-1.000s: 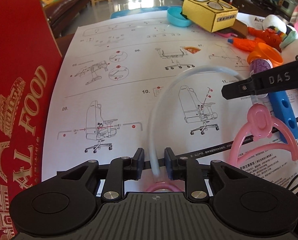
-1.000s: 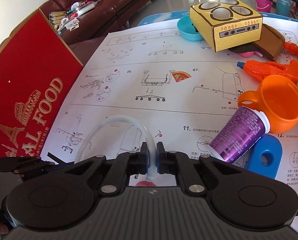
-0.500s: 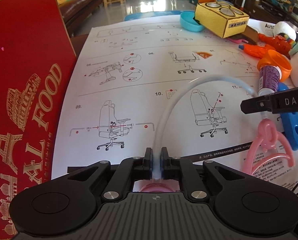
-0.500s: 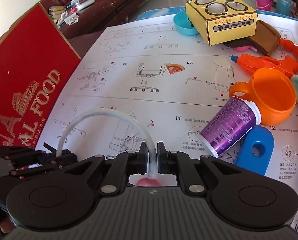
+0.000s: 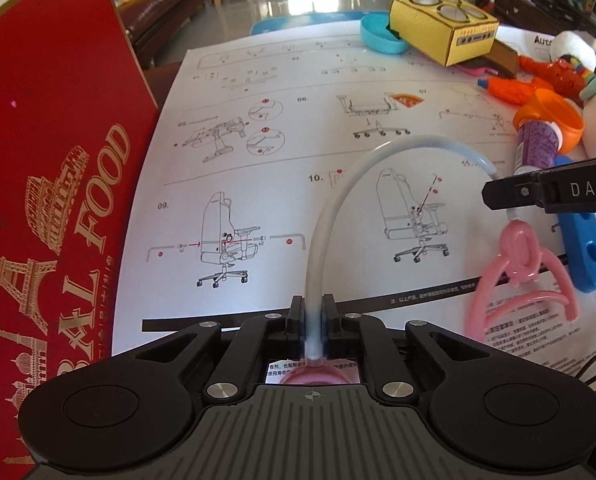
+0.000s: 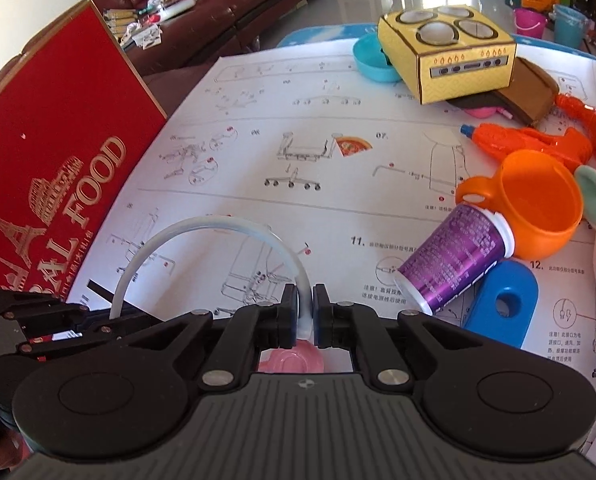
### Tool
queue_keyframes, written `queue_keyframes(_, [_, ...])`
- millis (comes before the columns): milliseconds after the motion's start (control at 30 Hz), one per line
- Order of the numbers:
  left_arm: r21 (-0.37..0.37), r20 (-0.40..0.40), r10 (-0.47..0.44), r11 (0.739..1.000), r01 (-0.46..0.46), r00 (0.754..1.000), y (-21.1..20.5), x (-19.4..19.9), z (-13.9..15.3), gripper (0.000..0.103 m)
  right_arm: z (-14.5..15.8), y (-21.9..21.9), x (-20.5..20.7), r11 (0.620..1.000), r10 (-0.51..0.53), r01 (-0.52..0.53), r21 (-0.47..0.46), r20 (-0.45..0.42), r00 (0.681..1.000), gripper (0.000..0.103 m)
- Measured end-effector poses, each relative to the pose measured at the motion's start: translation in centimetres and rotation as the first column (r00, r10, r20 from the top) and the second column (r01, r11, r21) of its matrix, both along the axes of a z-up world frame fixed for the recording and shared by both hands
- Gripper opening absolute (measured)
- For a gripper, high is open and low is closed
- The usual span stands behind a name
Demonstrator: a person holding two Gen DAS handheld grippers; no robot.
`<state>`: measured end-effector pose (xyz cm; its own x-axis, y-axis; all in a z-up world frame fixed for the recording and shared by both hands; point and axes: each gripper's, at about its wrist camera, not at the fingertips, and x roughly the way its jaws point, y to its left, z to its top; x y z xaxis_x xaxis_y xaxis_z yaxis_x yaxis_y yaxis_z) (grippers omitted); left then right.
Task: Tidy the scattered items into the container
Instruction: 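Lift the white headband with both grippers toward the red box, then lower the white headband into the red box and open both grippers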
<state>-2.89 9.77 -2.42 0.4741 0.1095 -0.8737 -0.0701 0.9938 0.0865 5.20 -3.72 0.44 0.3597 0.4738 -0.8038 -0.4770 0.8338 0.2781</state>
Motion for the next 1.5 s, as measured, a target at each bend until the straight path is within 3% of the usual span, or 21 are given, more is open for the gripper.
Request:
queue_keyframes(267, [-0.040, -0.003, 0.018, 0.999, -0.018, 1.000, 0.1, -0.5, 2.1, 0.002, 2.1, -0.1, -0.2, 0.998, -0.014, 0.013, 0.059, 0.024, 1.000, 0.009])
queue_keyframes(800, [-0.048, 0.123, 0.034, 0.998, -0.028, 0.992, 0.0, -2.0, 8.9, 0.002, 8.1, -0.8, -0.9, 0.985, -0.008, -0.016, 0.173, 0.134, 0.991, 0.009])
queue_keyframes(967, [-0.054, 0.214, 0.074, 0.996, -0.064, 0.974, 0.7, -3.1, 12.7, 0.002, 11.5, -0.2, -1.2, 0.977, 0.009, -0.051, 0.207, 0.200, 0.980, 0.009])
queue_keyframes(1100, [-0.080, 0.324, 0.139, 0.990, -0.119, 0.936, 2.4, -4.9, 16.9, 0.002, 15.9, 1.7, -1.8, 0.963, 0.050, -0.125, 0.241, 0.294, 0.955, 0.009])
queue_keyframes(1267, [-0.092, 0.459, 0.237, 0.971, -0.219, 0.856, 6.1, -8.7, 22.1, 0.003, 21.6, 6.2, -3.6, 0.924, 0.142, -0.271, 0.269, 0.417, 0.898, 0.009])
queue_keyframes(1367, [-0.101, 0.509, 0.321, 0.944, -0.314, 0.799, 9.2, -11.2, 24.3, 0.003, 23.9, 9.9, -4.9, 0.890, 0.208, -0.364, 0.273, 0.467, 0.859, 0.009])
queue_keyframes(1500, [-0.112, 0.538, 0.437, 0.885, -0.452, 0.721, 13.6, -14.5, 25.9, 0.003, 25.2, 15.6, -6.9, 0.841, 0.308, -0.478, 0.254, 0.503, 0.808, 0.008])
